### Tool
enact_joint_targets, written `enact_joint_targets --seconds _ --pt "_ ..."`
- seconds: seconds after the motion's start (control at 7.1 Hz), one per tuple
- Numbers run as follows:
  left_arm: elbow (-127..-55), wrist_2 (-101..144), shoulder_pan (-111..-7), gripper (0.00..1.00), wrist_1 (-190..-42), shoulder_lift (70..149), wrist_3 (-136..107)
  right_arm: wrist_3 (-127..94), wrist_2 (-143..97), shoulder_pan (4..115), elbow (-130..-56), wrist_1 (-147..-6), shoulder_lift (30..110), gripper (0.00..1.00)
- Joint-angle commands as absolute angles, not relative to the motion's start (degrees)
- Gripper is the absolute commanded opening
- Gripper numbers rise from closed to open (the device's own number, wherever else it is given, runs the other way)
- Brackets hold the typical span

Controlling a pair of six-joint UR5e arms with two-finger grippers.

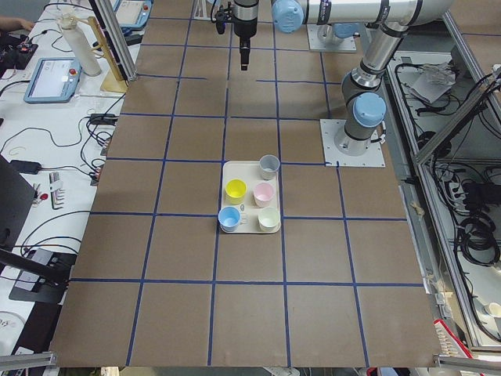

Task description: Transfer IKEA cup to right arm and place on rack

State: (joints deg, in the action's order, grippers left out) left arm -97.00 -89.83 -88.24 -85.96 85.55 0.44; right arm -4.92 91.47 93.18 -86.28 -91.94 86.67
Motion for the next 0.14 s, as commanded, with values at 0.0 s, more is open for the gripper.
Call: enact_joint_targets --seconds 0.0 --pt "-97.0 -89.8 -88.2 1.00 -86.0 85.5 0.4 -4.9 91.5 93.3 -86.3 -92.1 86.6 1.00"
